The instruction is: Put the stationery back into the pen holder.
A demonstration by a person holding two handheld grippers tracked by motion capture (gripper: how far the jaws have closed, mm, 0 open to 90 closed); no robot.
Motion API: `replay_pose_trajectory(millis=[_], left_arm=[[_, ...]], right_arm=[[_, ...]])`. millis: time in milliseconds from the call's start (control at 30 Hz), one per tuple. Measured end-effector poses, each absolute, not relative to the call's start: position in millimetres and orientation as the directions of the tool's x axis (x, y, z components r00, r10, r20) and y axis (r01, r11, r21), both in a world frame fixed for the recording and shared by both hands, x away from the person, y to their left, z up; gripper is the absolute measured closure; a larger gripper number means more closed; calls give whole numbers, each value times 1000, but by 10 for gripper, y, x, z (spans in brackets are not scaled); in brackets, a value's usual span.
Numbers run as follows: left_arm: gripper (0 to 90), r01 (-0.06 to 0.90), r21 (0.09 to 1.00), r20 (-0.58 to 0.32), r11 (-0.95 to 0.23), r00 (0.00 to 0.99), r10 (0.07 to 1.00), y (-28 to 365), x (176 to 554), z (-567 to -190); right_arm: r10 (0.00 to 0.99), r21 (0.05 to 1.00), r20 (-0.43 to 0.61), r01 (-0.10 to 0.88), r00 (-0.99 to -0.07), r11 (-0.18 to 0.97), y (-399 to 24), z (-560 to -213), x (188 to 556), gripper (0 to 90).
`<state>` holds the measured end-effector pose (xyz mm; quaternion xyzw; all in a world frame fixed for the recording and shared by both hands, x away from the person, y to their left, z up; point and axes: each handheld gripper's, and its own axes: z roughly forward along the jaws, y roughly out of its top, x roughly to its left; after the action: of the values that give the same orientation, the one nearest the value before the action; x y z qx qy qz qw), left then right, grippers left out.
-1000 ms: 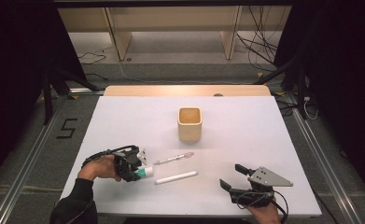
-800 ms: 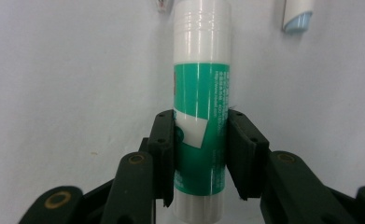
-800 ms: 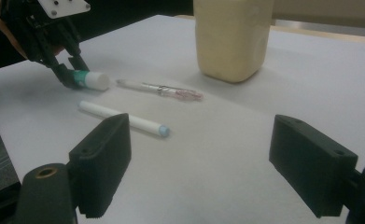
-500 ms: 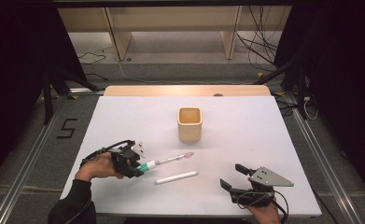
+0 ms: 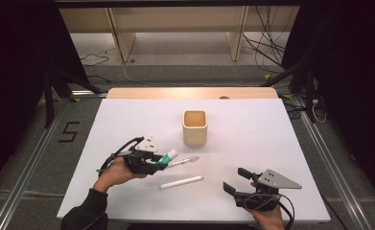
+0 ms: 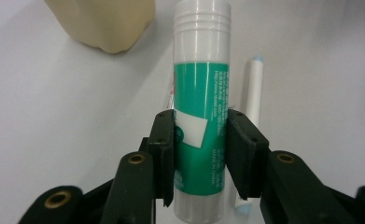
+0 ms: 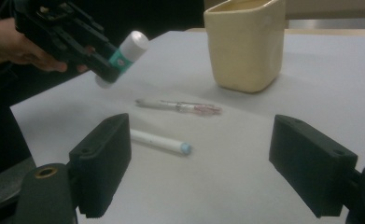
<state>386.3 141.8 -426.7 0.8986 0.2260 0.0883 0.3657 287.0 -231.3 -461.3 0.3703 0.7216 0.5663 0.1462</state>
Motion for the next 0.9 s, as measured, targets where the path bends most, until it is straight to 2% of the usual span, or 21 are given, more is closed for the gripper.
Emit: replay_pose_trajectory(millis=[267, 533, 900], left_arm=[[654, 394, 760, -58, -517, 833, 550, 1311, 3857, -4308], [654, 402, 811, -97, -425, 809, 580, 1174, 3775, -4292], [654, 405, 836, -123, -370, 796, 593, 1028, 3685, -4310]], right_arm=[[674, 916, 282, 401, -683, 23, -2233, -4553, 2922, 215], [639, 896, 351, 444, -685, -15, -2025, -4465, 3065, 215], [588, 867, 438, 491, -680, -78, -1817, -4413, 3223, 216]])
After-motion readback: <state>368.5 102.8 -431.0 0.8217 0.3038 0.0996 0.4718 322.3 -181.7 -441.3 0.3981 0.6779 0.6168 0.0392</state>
